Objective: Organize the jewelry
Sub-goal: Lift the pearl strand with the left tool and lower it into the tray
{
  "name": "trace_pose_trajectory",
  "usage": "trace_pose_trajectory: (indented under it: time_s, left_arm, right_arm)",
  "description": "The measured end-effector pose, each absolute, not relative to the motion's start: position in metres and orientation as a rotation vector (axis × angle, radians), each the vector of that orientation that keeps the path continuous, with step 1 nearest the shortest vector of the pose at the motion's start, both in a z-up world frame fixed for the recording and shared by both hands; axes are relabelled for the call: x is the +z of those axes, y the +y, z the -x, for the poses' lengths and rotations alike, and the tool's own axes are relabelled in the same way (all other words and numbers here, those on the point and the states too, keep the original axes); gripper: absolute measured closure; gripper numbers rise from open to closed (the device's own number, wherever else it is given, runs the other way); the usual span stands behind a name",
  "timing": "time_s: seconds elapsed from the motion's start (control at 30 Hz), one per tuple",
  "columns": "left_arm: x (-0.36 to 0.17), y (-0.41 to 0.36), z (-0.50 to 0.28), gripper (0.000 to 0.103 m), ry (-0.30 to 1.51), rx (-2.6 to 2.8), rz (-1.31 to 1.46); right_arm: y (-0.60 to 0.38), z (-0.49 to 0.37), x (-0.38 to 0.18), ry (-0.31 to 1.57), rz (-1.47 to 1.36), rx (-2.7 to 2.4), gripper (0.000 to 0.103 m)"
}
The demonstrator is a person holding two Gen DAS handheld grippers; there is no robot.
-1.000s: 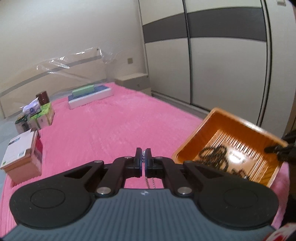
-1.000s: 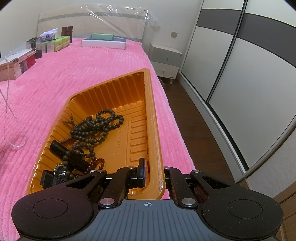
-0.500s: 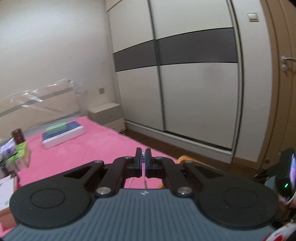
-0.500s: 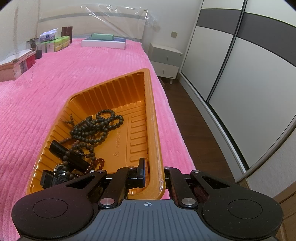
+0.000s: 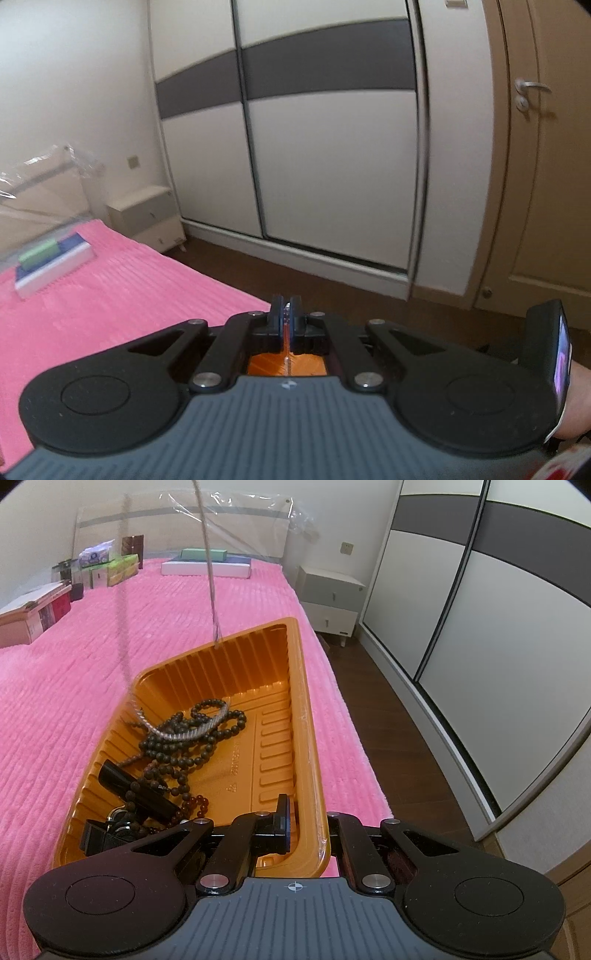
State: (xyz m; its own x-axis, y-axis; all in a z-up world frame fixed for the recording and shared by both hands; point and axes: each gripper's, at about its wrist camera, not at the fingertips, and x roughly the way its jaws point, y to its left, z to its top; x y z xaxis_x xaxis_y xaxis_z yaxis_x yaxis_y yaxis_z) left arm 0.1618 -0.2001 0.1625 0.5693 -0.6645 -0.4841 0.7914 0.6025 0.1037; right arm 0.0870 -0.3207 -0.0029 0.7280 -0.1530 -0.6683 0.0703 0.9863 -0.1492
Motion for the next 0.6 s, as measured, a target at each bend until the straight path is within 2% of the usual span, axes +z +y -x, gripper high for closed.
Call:
trace_pose_trajectory:
  time_s: [0.33,0.6]
  left_arm:
    - [0.119,-0.228,-0.178,0.099,0.551,-0.911,-0.351]
    - [0.111,-0.212,-0.194,0.097,0.577,-0.865,-0.315]
  right_arm:
    - [-0.324,-0.087,-0.005,0.75,0.107,-0.126,0.097]
    - [-0.327,-0.089,-0.008,0.757,0.099,-0.128,0.097]
